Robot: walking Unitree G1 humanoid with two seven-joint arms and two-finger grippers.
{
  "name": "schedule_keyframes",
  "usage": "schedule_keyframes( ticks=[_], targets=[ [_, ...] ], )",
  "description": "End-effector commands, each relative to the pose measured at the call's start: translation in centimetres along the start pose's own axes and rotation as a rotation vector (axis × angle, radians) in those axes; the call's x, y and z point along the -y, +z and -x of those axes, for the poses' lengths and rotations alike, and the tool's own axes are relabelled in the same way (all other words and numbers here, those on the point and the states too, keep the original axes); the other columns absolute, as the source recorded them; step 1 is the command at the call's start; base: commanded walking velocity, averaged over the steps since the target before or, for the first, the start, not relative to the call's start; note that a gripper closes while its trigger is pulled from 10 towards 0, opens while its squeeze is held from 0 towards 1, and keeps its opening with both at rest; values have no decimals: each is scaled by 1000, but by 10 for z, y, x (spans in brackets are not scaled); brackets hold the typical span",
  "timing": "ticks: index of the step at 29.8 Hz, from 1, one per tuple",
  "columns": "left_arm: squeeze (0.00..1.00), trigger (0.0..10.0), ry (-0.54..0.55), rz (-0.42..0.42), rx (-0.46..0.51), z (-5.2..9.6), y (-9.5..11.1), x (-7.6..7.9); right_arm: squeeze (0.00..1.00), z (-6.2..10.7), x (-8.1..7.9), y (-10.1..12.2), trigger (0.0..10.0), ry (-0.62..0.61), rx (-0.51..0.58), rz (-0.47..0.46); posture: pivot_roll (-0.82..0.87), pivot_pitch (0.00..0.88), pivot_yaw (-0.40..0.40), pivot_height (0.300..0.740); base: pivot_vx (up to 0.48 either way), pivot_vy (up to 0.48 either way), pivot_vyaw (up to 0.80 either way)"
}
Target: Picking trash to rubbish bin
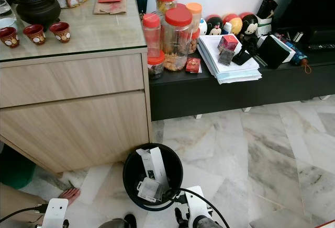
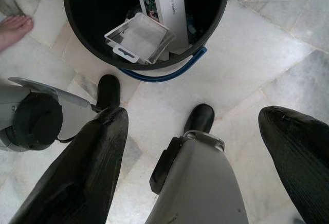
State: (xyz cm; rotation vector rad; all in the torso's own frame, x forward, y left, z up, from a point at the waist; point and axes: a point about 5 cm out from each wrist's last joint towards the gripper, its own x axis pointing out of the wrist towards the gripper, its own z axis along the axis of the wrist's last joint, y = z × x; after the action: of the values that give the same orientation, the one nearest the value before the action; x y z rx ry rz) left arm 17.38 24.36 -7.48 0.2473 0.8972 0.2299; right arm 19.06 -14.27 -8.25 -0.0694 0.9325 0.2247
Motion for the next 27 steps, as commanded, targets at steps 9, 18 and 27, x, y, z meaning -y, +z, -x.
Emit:
schedule_keyframes(
  ticks=[9,18,27],
  targets=[
    [0,10000,-6,-9,-22,2,-8,3,0,1,1,-6,10000,-2,-25,6,149,169,-24,740,0,0,0],
    [0,10000,-4,2,-19,2,-7,2,0,1,1,-6,10000,-3,-24,5,148,168,-25,740,0,0,0],
    [0,10000,-4,9,-16,2,-7,3,0,1,2,-6,10000,-3,-24,7,148,167,-27,740,0,0,0]
  ],
)
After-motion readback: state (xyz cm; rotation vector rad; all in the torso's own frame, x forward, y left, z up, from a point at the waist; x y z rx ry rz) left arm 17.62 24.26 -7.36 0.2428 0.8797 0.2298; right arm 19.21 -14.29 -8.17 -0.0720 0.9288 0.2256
